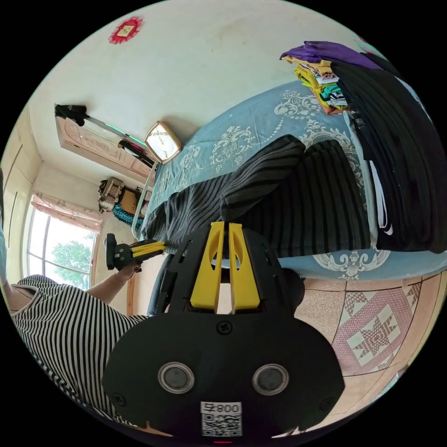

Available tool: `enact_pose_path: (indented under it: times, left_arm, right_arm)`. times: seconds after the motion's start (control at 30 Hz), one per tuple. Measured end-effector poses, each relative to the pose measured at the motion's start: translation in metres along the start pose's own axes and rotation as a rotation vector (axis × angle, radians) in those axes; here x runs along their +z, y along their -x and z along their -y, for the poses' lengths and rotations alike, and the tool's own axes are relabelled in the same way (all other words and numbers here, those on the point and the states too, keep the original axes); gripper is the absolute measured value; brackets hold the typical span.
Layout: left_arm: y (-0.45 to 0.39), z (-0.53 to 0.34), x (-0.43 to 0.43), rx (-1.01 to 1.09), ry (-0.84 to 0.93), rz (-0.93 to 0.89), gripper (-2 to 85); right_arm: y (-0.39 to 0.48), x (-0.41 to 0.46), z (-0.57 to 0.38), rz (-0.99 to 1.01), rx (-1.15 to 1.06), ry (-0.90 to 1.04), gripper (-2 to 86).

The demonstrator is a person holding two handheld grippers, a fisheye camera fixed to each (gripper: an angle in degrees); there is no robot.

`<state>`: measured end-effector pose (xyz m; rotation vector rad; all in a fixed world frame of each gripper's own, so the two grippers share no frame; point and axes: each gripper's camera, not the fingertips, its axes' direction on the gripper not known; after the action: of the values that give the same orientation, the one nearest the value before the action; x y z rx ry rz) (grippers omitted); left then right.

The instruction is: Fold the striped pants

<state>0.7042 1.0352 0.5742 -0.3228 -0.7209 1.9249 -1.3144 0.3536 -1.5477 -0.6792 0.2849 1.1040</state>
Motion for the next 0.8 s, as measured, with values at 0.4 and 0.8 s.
enact_pose_path:
  times: [0.4,0.8]
  left_arm:
    - [0.009,0.036,0.037,0.004,0.077,-0.075,2.6]
    - [0.060,0.150,0.064,-0.144,-0.127,-0.440,1.8]
  right_arm:
    - [0.005,0.047,-0.023,-0.302,0.027,0.115,2.0]
    - [0.126,0.209,0.022,-0.784,-0.620,0.236,6.7]
